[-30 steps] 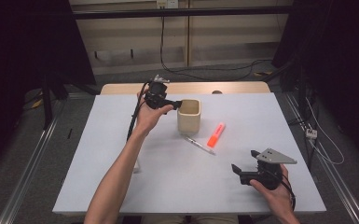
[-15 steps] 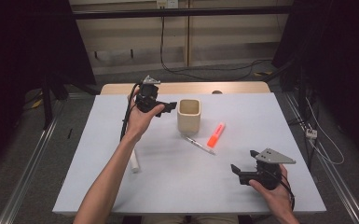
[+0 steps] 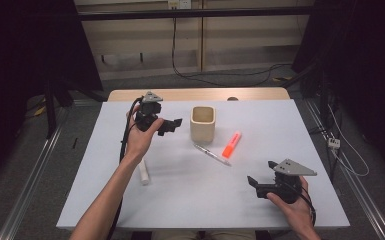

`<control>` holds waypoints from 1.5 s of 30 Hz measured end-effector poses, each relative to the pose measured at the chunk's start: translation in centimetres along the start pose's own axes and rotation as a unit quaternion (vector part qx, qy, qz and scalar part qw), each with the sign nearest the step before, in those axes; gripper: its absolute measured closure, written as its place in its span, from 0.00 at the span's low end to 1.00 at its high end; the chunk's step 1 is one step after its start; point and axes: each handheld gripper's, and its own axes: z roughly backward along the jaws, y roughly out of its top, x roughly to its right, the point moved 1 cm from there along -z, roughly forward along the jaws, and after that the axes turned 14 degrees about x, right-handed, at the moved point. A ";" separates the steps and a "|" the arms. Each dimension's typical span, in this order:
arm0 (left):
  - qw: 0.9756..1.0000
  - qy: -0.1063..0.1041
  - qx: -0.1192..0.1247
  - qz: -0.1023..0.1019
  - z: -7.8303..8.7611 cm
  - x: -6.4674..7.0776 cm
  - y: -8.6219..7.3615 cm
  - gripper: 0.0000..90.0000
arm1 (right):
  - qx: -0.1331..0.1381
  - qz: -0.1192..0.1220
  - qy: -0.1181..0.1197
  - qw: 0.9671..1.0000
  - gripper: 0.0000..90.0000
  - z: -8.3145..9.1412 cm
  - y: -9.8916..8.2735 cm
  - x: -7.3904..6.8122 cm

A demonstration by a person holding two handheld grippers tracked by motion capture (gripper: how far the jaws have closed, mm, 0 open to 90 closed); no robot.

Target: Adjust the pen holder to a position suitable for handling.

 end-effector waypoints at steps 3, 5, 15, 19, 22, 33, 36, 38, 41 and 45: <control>1.000 0.002 0.001 -0.012 1.0 0.2 -0.3 0.06 | 0.000 0.000 0.001 1.000 0.10 0.0 0.0 -0.1; 1.000 0.002 0.004 -0.011 1.6 0.2 -0.6 0.06 | 0.001 0.002 0.002 1.000 0.10 0.0 0.0 -0.1; 1.000 0.018 0.004 0.002 4.1 -0.2 -2.8 0.06 | 0.000 0.000 0.000 1.000 0.10 0.0 0.0 -0.1; 1.000 0.023 0.010 0.005 5.1 -0.2 -3.5 0.06 | -0.001 0.000 0.000 1.000 0.10 -0.1 0.0 -0.1; 1.000 0.026 0.007 0.000 5.7 0.0 -4.1 0.06 | -0.001 0.000 0.000 1.000 0.10 -0.1 0.0 -0.1; 0.999 0.031 0.010 0.003 8.8 0.6 -7.2 0.06 | -0.004 -0.001 -0.004 1.000 0.10 -0.2 0.1 -0.2; 0.999 0.048 0.019 0.012 9.8 0.4 -7.9 0.06 | -0.006 -0.002 -0.003 1.000 0.10 -0.3 0.0 -0.1; 0.998 0.050 0.021 0.019 10.4 0.4 -8.3 0.06 | -0.008 -0.002 -0.003 1.000 0.10 -0.3 0.0 -0.2; 0.999 0.047 0.021 0.018 11.1 0.7 -8.8 0.06 | -0.006 -0.001 -0.003 1.000 0.10 -0.2 0.1 -0.2; 0.998 0.048 0.020 0.025 12.0 1.0 -9.6 0.06 | -0.005 -0.001 -0.003 1.000 0.10 0.0 0.0 -0.2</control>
